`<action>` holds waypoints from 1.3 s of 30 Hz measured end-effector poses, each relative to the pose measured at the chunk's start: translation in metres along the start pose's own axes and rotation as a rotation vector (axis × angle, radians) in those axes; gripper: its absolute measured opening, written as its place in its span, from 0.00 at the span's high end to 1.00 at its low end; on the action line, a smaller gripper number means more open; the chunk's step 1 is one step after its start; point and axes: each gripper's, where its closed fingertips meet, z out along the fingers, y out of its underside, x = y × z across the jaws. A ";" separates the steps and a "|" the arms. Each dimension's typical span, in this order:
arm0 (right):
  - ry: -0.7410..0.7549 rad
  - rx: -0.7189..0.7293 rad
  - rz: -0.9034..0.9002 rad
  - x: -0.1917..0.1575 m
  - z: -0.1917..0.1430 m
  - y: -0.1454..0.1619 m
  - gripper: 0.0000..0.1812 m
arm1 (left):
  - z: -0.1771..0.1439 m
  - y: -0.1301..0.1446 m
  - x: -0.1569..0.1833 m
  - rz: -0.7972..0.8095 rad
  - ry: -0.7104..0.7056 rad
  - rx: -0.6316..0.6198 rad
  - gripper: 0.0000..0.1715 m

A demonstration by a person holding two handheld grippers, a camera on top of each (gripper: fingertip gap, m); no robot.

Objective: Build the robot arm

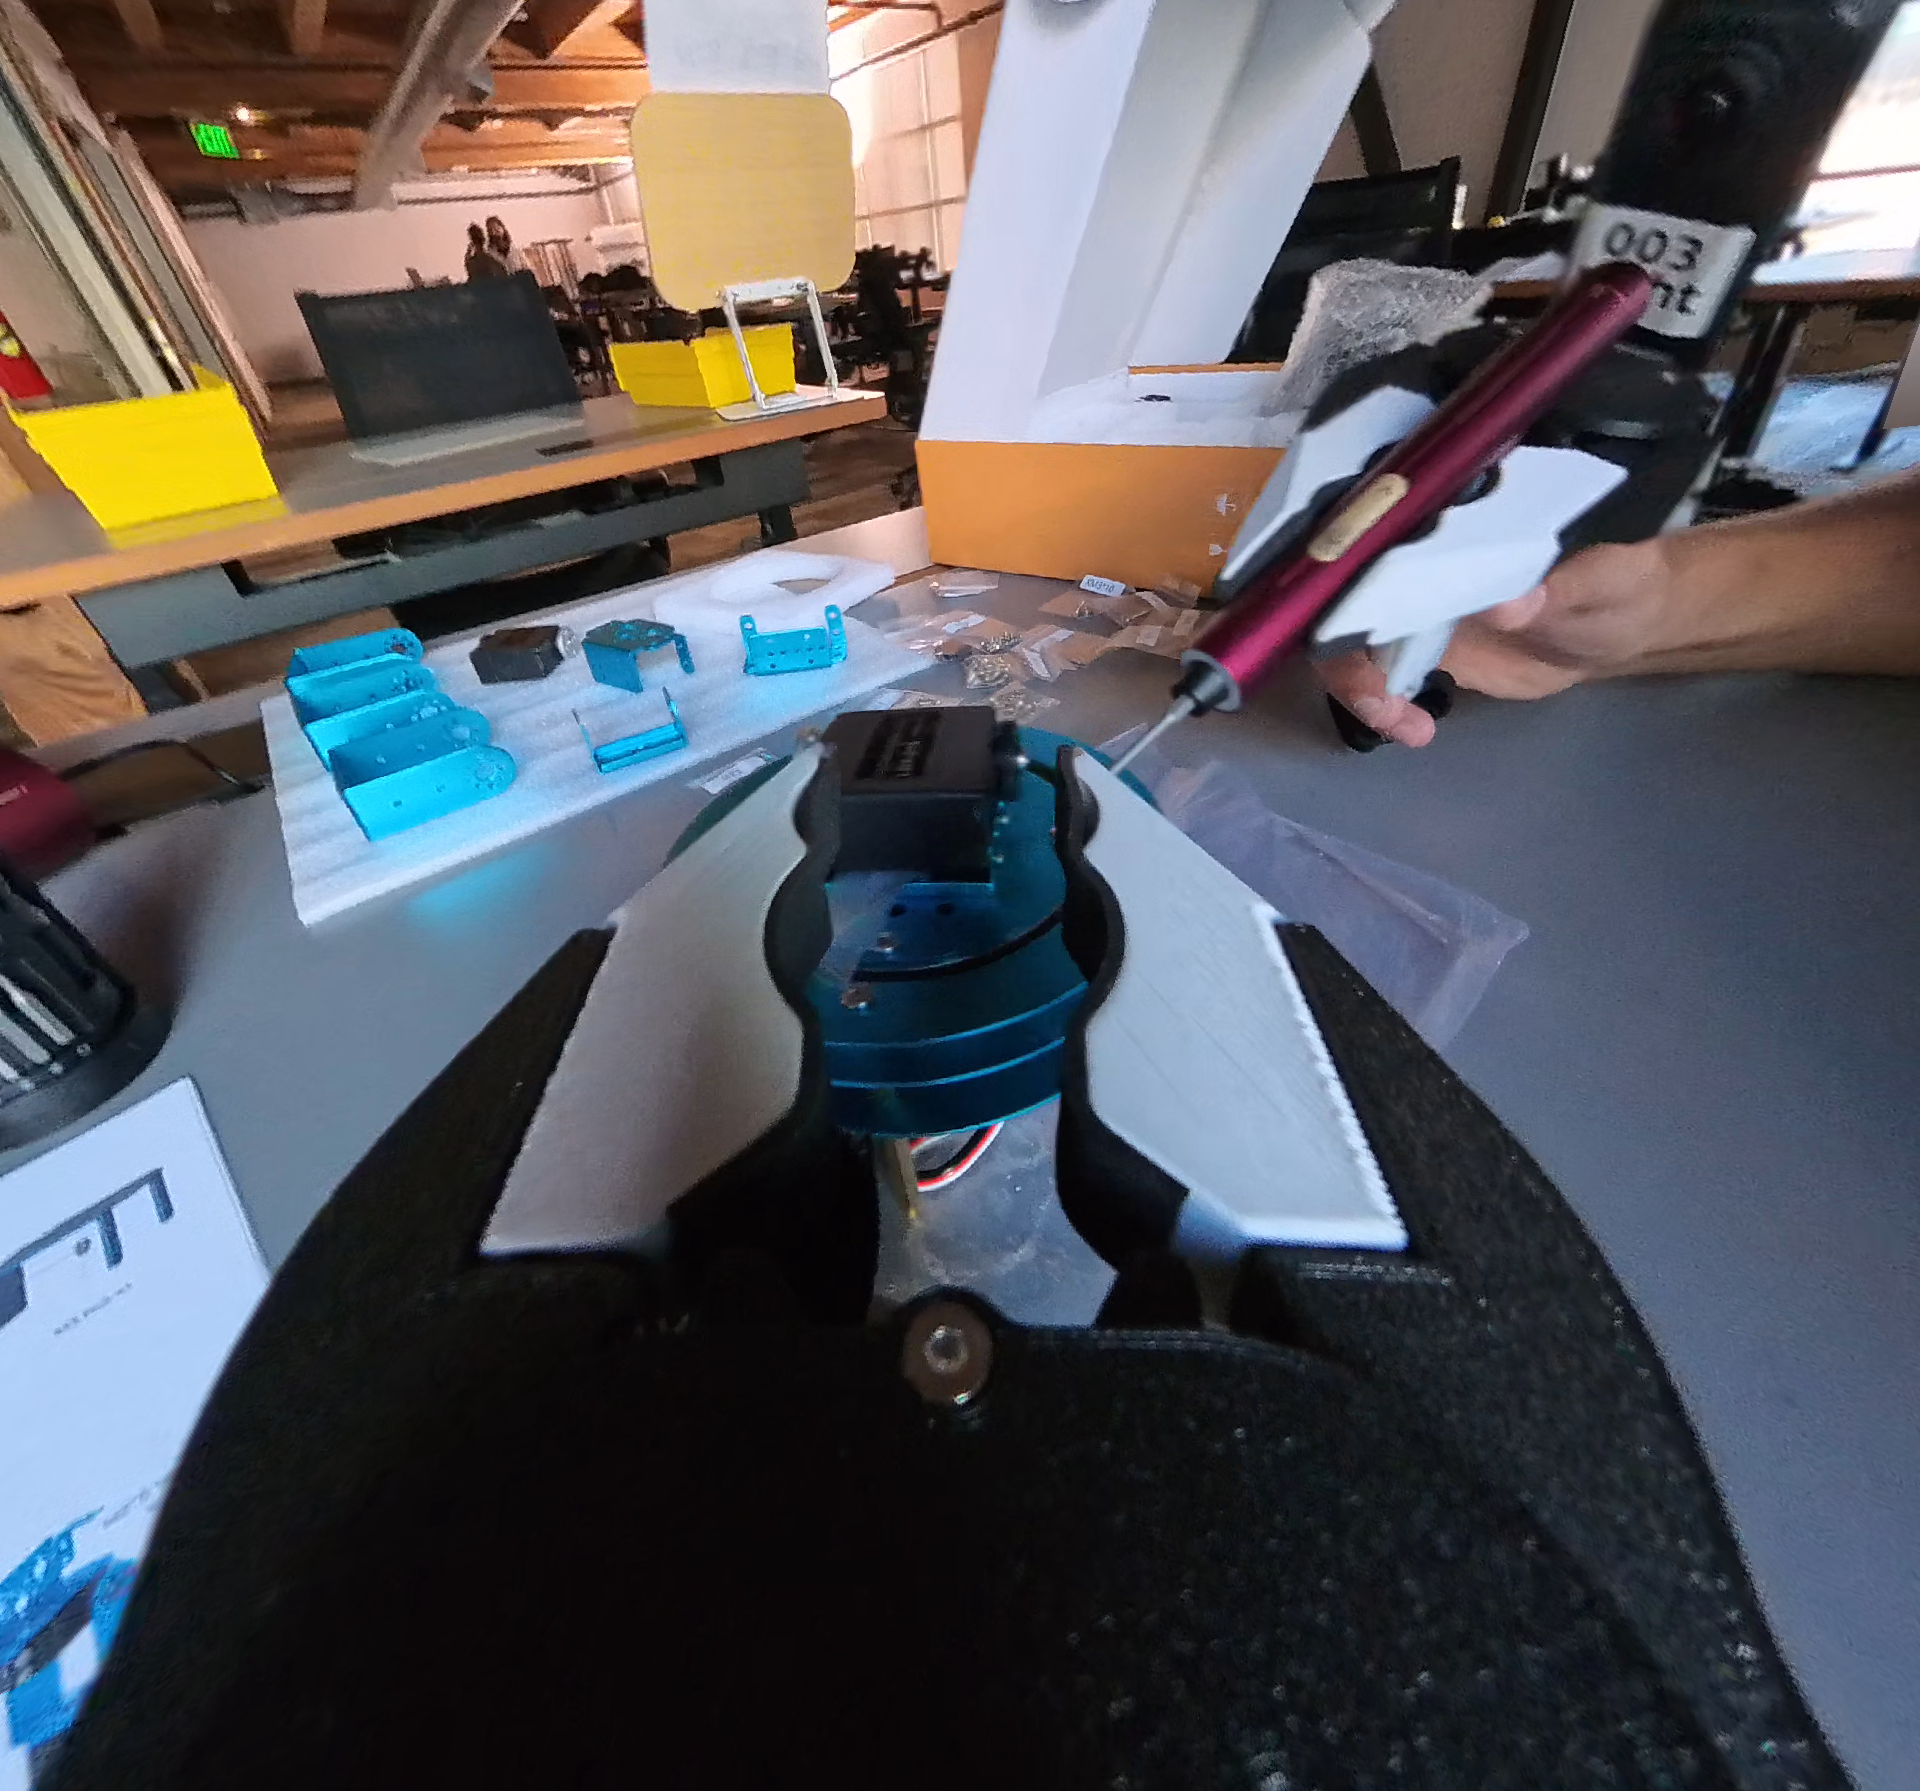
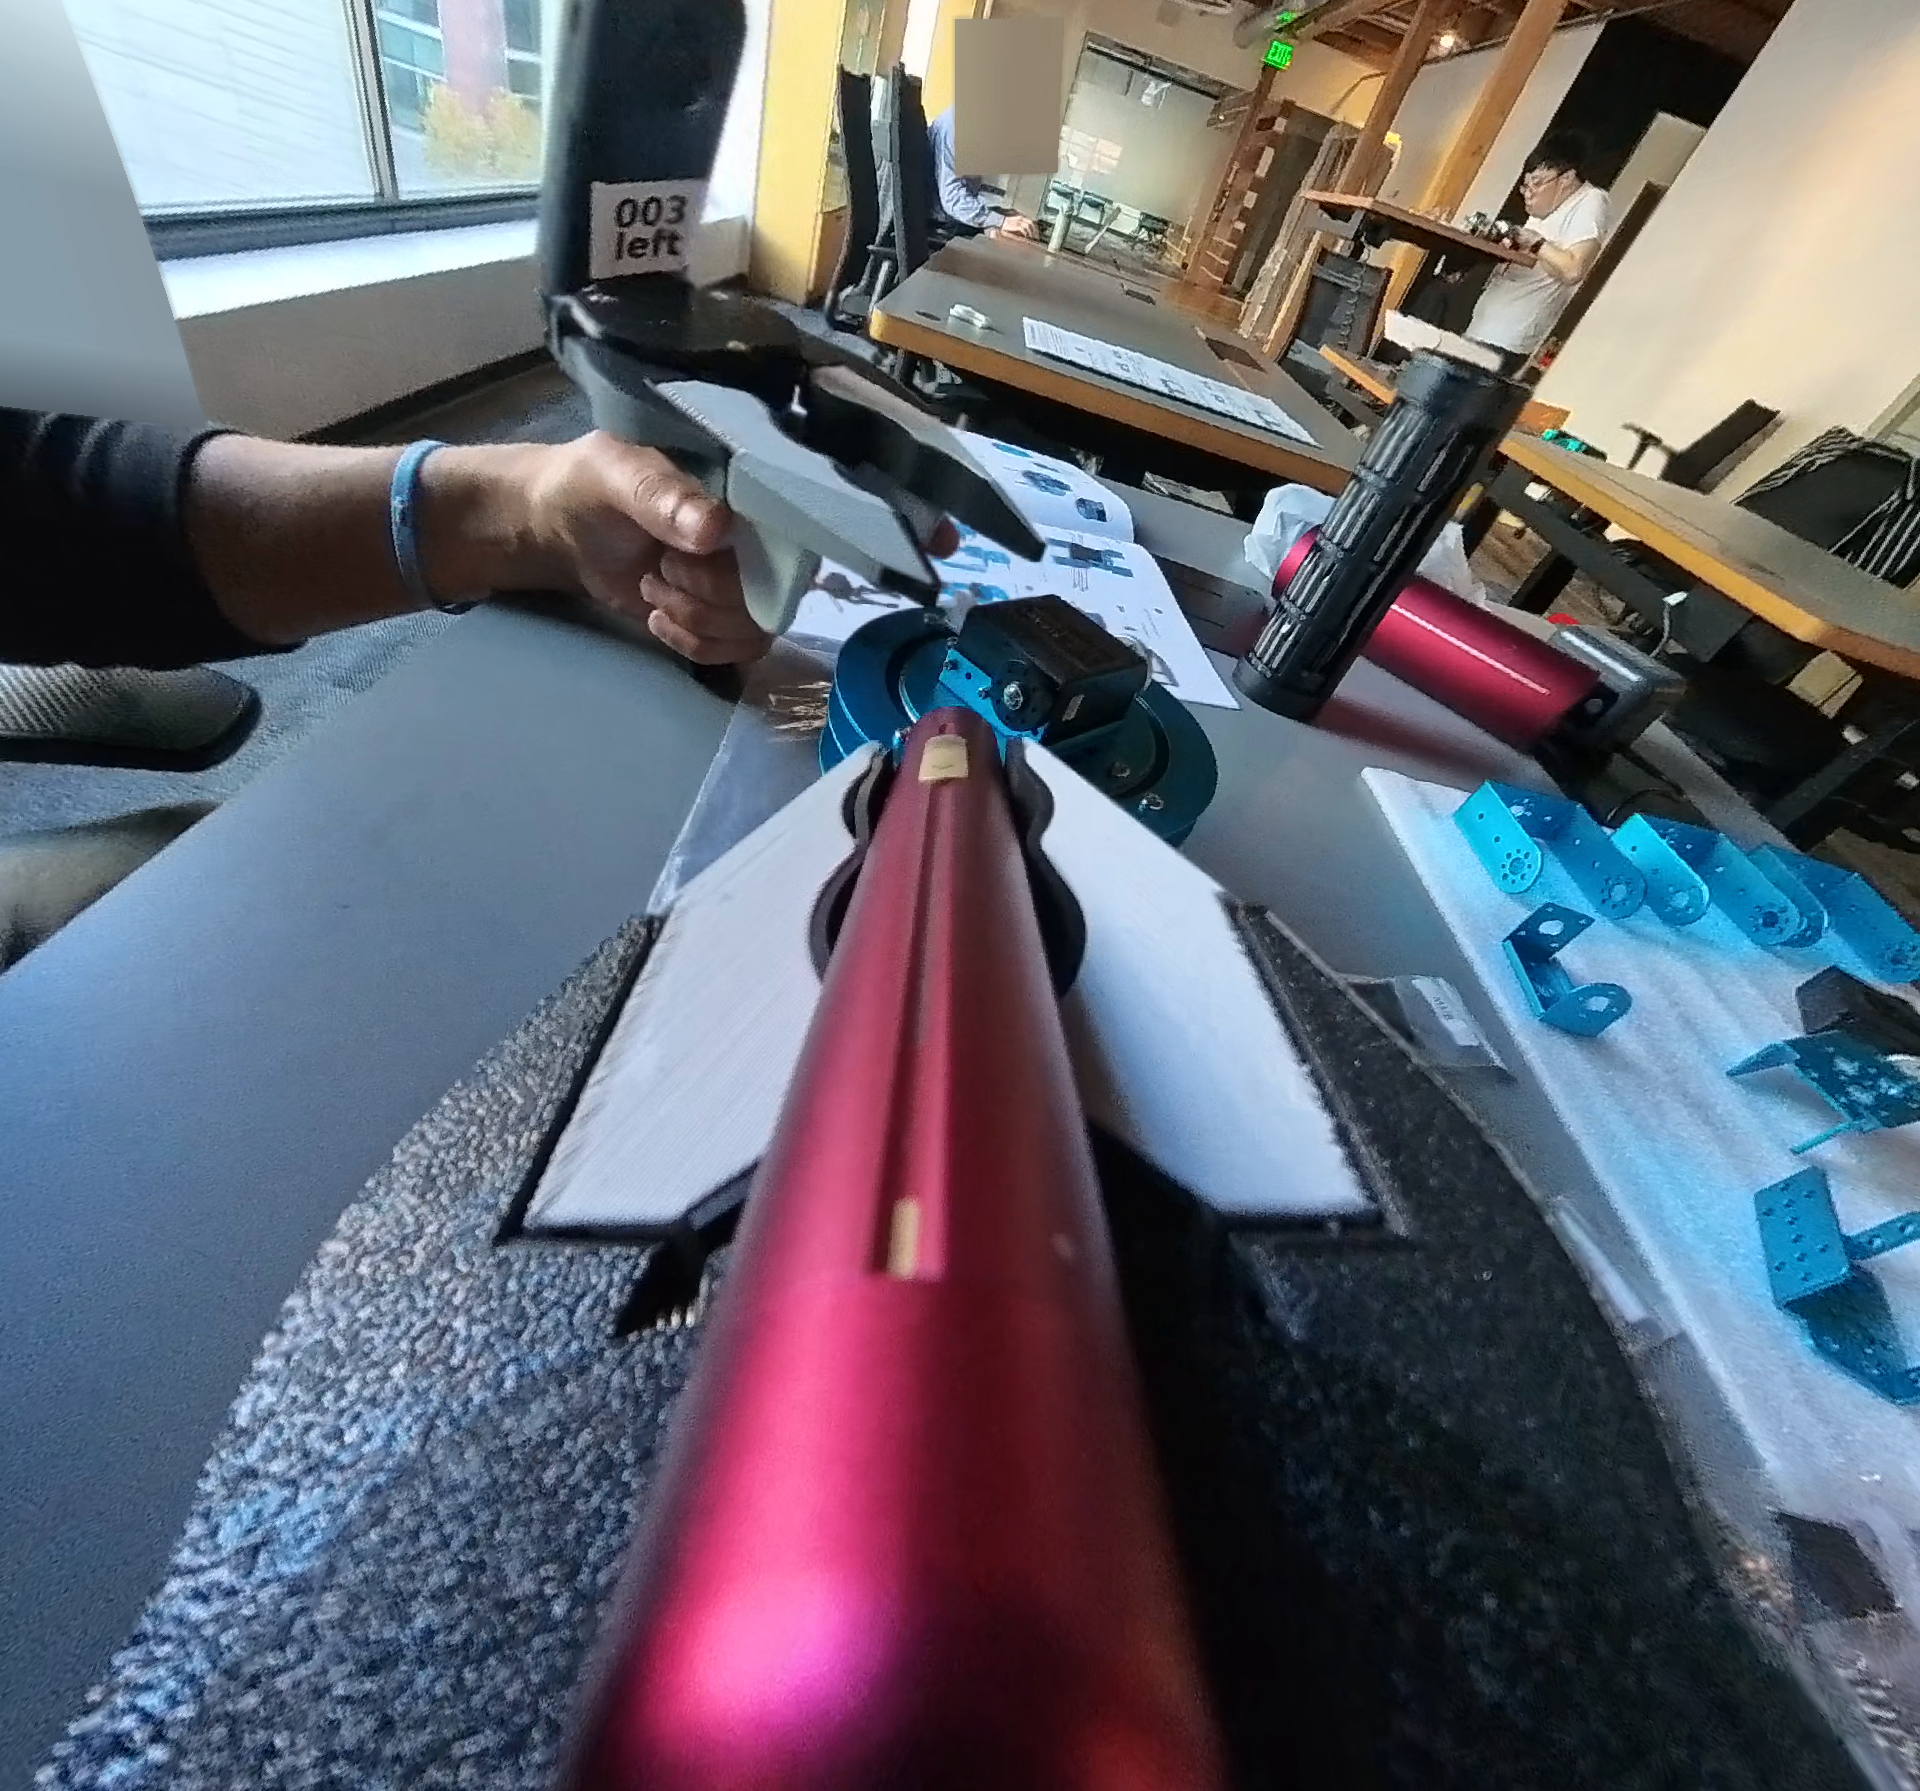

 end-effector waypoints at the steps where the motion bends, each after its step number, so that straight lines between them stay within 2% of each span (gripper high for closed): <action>1: -0.004 -0.001 0.022 0.000 0.000 0.000 0.88 | 0.000 0.000 0.006 0.023 0.012 -0.006 0.76; 5: -0.010 0.045 0.097 0.004 -0.004 -0.011 0.88 | 0.005 0.008 0.028 0.092 0.033 -0.078 0.76; 7: -0.016 0.073 0.130 0.005 -0.006 -0.018 0.88 | 0.008 0.008 0.030 0.084 0.008 -0.088 0.82; 12: -0.015 0.087 0.110 0.002 -0.007 -0.025 0.89 | 0.009 0.003 0.033 0.091 -0.027 -0.065 0.85; 16: -0.022 0.103 0.102 -0.004 -0.007 -0.031 0.89 | 0.006 -0.007 0.038 0.104 -0.017 -0.018 0.90; 21: -0.039 0.118 0.104 -0.011 -0.006 -0.038 0.89 | 0.004 -0.013 0.046 0.118 0.008 -0.002 0.91; 24: -0.041 0.127 0.104 -0.012 -0.007 -0.041 0.89 | 0.002 -0.015 0.047 0.132 0.005 0.011 0.99; 28: -0.048 0.137 0.117 -0.012 -0.008 -0.044 0.89 | 0.003 -0.012 0.047 0.156 -0.004 -0.008 1.00; 31: -0.079 0.157 0.165 -0.011 -0.011 -0.047 0.89 | -0.001 -0.019 0.049 0.184 0.010 0.039 1.00; 35: -0.169 0.101 0.263 -0.016 -0.014 -0.048 0.88 | -0.007 -0.027 0.050 0.407 -0.054 0.075 1.00; 39: -0.190 0.079 0.235 -0.021 -0.019 -0.059 0.87 | -0.011 -0.031 0.055 0.614 -0.103 0.058 0.99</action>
